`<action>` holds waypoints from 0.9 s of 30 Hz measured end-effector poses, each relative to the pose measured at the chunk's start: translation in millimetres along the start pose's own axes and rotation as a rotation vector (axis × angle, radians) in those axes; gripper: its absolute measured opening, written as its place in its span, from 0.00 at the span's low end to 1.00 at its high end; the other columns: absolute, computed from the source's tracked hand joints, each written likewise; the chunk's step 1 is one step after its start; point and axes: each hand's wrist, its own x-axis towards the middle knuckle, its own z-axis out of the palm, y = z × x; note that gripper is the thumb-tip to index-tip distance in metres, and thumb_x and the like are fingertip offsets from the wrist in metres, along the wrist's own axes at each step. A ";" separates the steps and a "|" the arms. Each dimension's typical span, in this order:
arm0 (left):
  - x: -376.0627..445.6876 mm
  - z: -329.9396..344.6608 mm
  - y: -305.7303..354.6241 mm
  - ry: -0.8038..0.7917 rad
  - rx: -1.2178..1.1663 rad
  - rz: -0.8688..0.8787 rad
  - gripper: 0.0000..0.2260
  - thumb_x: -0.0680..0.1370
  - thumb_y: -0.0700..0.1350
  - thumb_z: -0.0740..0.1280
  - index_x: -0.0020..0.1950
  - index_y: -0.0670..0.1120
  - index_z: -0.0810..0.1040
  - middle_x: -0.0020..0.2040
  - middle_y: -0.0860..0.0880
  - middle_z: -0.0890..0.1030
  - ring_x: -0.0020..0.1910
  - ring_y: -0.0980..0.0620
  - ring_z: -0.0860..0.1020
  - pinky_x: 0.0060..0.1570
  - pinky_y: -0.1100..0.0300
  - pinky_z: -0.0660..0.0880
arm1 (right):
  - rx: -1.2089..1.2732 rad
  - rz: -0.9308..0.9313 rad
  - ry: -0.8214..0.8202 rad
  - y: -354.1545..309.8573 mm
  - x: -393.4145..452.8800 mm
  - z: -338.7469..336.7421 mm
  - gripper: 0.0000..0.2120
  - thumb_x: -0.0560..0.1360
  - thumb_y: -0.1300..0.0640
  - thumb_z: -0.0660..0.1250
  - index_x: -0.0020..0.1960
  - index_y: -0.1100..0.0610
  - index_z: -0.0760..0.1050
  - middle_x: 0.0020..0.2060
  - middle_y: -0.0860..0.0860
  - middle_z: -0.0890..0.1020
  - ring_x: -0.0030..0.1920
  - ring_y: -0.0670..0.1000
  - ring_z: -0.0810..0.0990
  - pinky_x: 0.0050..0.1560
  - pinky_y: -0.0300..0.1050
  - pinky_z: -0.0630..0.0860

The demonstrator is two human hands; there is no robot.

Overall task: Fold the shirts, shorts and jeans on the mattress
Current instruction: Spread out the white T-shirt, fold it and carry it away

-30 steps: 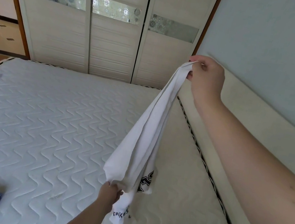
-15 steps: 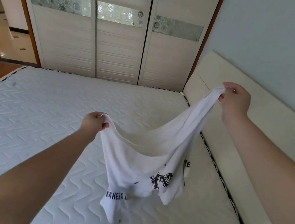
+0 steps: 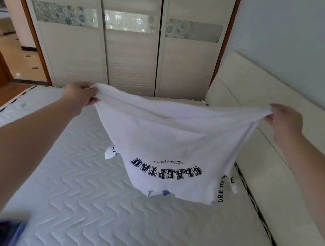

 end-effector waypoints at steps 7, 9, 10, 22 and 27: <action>-44.8 -7.3 -144.2 -0.095 0.088 -0.226 0.10 0.76 0.32 0.69 0.57 0.35 0.80 0.45 0.42 0.82 0.35 0.56 0.83 0.37 0.70 0.79 | 0.016 0.275 -0.042 144.9 -53.8 -51.6 0.08 0.77 0.61 0.70 0.51 0.65 0.80 0.41 0.56 0.82 0.39 0.48 0.83 0.37 0.35 0.80; -67.3 -14.9 -192.0 -0.115 0.119 -0.323 0.11 0.75 0.30 0.69 0.57 0.33 0.80 0.41 0.44 0.84 0.38 0.54 0.83 0.37 0.70 0.79 | -0.006 0.374 -0.020 189.7 -74.5 -75.7 0.11 0.78 0.63 0.68 0.57 0.68 0.78 0.46 0.59 0.81 0.41 0.49 0.81 0.35 0.33 0.79; -79.5 -19.3 -214.1 -0.125 0.134 -0.368 0.11 0.75 0.30 0.69 0.57 0.33 0.80 0.40 0.46 0.85 0.38 0.54 0.83 0.37 0.70 0.79 | -0.017 0.422 -0.013 209.1 -85.1 -87.2 0.11 0.78 0.64 0.67 0.58 0.69 0.77 0.48 0.61 0.80 0.42 0.49 0.81 0.35 0.32 0.79; -212.9 -41.5 -361.9 -0.039 0.147 -0.739 0.07 0.77 0.38 0.70 0.54 0.38 0.82 0.50 0.45 0.83 0.49 0.53 0.79 0.64 0.57 0.71 | -0.209 1.028 -0.036 328.7 -163.1 -172.6 0.11 0.77 0.74 0.61 0.41 0.62 0.74 0.34 0.57 0.78 0.26 0.47 0.80 0.25 0.34 0.77; -240.2 -51.8 -388.4 0.030 0.326 -0.784 0.10 0.75 0.33 0.70 0.57 0.35 0.79 0.50 0.37 0.82 0.41 0.49 0.82 0.42 0.67 0.80 | -0.315 1.124 -0.127 353.3 -187.6 -193.8 0.11 0.77 0.74 0.61 0.48 0.60 0.75 0.37 0.57 0.76 0.35 0.51 0.74 0.25 0.32 0.76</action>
